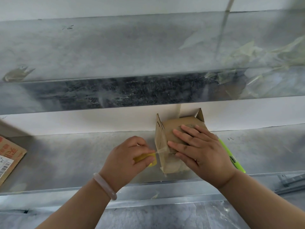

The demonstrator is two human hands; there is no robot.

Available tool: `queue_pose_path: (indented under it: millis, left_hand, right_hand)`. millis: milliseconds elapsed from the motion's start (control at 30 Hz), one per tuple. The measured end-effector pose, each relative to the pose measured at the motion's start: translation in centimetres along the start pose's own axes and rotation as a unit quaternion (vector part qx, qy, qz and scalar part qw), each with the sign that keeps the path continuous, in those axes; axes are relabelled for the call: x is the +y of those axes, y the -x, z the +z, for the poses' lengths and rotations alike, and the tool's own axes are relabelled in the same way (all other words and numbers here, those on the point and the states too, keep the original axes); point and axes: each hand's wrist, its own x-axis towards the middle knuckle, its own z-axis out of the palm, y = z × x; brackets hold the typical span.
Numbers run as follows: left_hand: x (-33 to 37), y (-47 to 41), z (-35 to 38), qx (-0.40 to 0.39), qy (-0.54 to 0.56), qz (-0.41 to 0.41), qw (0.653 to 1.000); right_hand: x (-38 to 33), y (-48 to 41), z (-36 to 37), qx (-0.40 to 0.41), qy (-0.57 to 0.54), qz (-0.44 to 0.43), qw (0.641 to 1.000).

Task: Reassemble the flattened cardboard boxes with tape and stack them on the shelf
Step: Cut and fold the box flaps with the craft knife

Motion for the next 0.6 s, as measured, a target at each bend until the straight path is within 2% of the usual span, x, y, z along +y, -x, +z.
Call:
queue_pose_path:
  millis: [100, 167, 200, 267, 300, 333, 367, 433, 467, 600]
  left_hand:
    - [0.8, -0.7, 0.7, 0.024, 0.021, -0.021, 0.999]
    - [1.1, -0.9, 0.9, 0.025, 0.03, -0.026, 0.999]
    - [1.1, -0.9, 1.0, 0.023, 0.032, -0.029, 0.999]
    - [1.0, -0.6, 0.9, 0.022, 0.042, -0.037, 0.998]
    - [1.0, -0.4, 0.9, 0.024, 0.049, -0.041, 0.998]
    - [1.0, -0.3, 0.9, 0.026, 0.053, -0.043, 0.997]
    - [1.1, -0.1, 0.9, 0.027, 0.057, -0.044, 0.997]
    - [1.2, 0.1, 0.9, 0.026, 0.067, -0.042, 0.997]
    - [1.2, 0.2, 0.9, 0.024, 0.07, -0.041, 0.996]
    - [1.4, 0.4, 0.7, 0.018, 0.071, -0.032, 0.997]
  right_hand:
    - [0.3, 0.0, -0.4, 0.006, 0.024, -0.033, 0.999]
    - [0.7, 0.9, -1.1, 0.04, 0.049, -0.017, 0.998]
    - [1.1, 1.5, -1.6, 0.071, 0.048, 0.031, 0.996]
    - [2.5, 3.3, -2.0, 0.113, 0.021, 0.226, 0.967]
    - [3.8, 4.6, -1.5, 0.087, 0.006, 0.349, 0.933]
    - [5.3, 6.0, -0.6, 0.02, 0.006, 0.454, 0.891]
    - [6.6, 7.3, 0.3, -0.069, 0.022, 0.523, 0.849]
    - [7.9, 9.4, 2.0, -0.209, 0.044, 0.57, 0.794]
    - [8.1, 9.9, 2.5, -0.238, 0.057, 0.574, 0.781]
    - [7.5, 10.4, 3.3, -0.198, 0.082, 0.596, 0.774]
